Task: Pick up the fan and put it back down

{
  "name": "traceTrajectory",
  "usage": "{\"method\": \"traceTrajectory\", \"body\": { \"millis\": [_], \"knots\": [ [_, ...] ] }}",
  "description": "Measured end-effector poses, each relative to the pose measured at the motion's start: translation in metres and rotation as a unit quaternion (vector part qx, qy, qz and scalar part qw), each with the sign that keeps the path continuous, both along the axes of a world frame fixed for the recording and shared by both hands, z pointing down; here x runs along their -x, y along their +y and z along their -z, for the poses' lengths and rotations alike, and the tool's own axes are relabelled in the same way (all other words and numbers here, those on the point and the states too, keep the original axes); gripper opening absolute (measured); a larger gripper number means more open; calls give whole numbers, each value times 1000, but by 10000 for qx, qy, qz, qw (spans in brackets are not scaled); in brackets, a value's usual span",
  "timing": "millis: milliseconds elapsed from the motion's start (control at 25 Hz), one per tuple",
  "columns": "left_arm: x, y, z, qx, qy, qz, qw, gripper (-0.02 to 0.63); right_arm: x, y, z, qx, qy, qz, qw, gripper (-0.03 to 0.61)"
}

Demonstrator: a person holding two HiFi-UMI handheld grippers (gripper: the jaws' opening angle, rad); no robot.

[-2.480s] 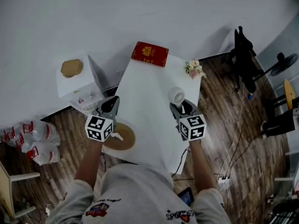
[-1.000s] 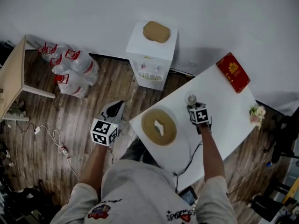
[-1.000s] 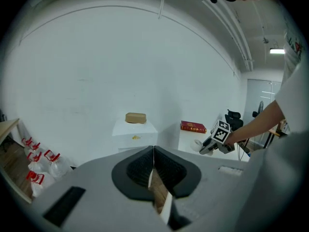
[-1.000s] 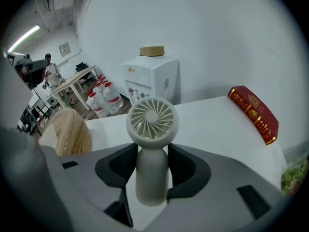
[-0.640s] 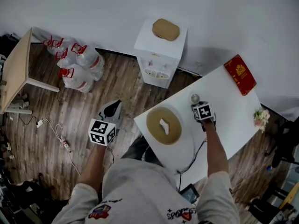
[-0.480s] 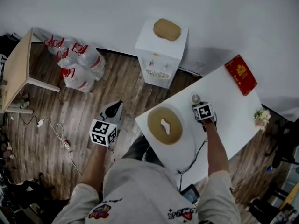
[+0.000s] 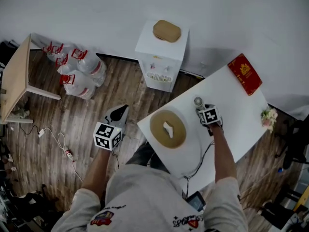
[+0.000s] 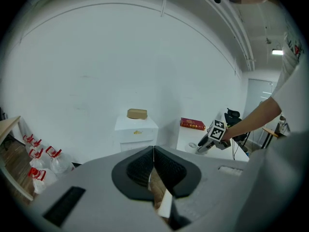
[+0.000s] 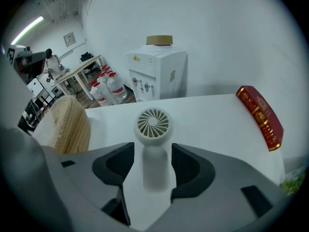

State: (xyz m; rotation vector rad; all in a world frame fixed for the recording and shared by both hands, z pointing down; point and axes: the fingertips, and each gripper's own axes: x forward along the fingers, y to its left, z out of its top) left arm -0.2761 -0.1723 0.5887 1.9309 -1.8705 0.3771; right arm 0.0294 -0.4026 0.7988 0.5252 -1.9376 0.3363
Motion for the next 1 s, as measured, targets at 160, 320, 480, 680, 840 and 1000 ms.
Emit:
{"method": "traceTrajectory", "body": {
  "millis": [160,320,480,680,840,1000],
  "knots": [
    [-17,-20,9,-128,-22,-328,9994,5,-4,-1,32,-145,-629,-351,9973,197],
    [-44,-48,23,-343,-27,-760,9965,5,-18,-6,77,-519,-1576,-1143,9795,128],
    [-83,-79,35,-519,-1,-1239,9909,5,-42,-1,120,-1022,-2137,-1490,9601,59],
    [-138,-117,50,-751,57,-1825,9803,5,-95,3,165,-1499,-2388,-1892,9406,15],
    [-177,-134,57,-866,136,-2206,9714,5,-139,14,195,-1859,-2557,-2316,9200,5],
    [-214,-147,65,-940,199,-2572,9616,5,-172,28,226,-2277,-2683,-2616,8987,3]
  ]
}}
